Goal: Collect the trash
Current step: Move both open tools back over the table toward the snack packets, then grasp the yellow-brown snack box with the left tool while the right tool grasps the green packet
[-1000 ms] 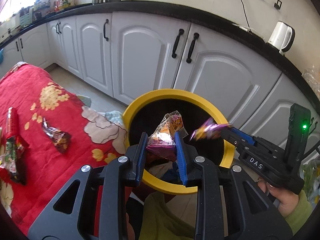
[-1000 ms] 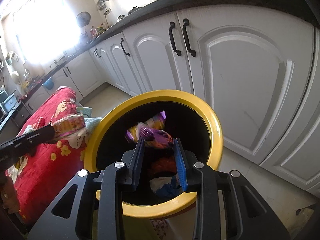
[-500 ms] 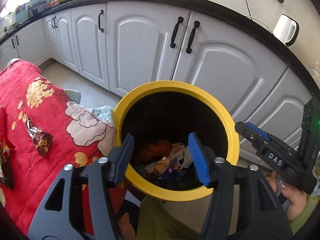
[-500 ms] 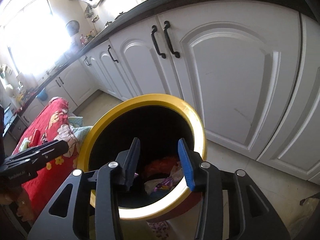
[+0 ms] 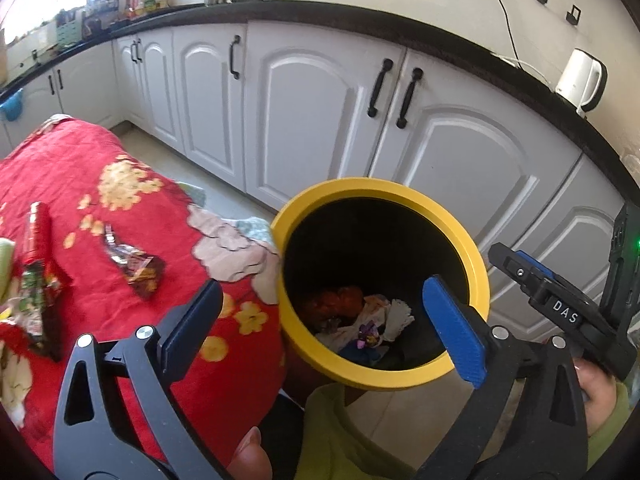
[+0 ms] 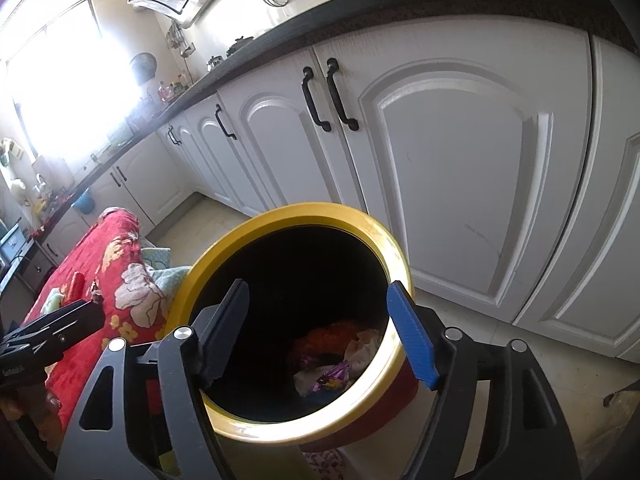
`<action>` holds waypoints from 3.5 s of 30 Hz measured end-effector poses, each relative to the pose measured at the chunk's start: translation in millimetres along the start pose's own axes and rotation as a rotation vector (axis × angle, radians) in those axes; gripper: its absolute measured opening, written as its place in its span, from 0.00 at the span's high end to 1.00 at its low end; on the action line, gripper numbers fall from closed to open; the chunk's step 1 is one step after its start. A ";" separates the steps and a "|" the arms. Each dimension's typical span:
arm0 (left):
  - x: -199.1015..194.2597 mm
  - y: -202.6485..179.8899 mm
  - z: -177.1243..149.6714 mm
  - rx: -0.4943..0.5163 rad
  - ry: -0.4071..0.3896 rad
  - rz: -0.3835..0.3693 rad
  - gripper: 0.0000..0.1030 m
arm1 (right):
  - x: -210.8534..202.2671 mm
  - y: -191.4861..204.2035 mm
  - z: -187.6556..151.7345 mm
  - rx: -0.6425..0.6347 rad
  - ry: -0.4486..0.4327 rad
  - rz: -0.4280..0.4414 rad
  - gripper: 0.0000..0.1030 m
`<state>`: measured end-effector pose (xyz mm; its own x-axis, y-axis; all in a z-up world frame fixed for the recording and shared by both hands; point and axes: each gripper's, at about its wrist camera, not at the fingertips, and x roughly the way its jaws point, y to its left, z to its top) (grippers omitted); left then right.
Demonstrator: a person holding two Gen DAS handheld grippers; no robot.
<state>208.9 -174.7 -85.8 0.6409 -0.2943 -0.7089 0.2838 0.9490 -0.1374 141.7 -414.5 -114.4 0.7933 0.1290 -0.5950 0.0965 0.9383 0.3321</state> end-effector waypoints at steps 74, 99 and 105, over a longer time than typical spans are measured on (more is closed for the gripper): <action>-165.2 175.4 -16.1 -0.317 -0.321 0.176 0.11 | -56.1 223.2 -18.6 -0.350 -0.026 0.268 0.21; -190.1 258.2 -38.3 -0.432 -0.294 0.265 0.11 | -26.1 301.2 -44.2 -0.455 0.041 0.346 0.21; -178.1 284.5 -50.5 -0.455 -0.218 0.236 0.11 | -6.3 315.7 -51.3 -0.473 0.082 0.355 0.21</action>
<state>139.4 153.4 -33.6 0.7965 -0.0382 -0.6034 -0.1910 0.9310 -0.3110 136.3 -102.6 -43.4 0.6770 0.4677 -0.5683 -0.4594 0.8718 0.1702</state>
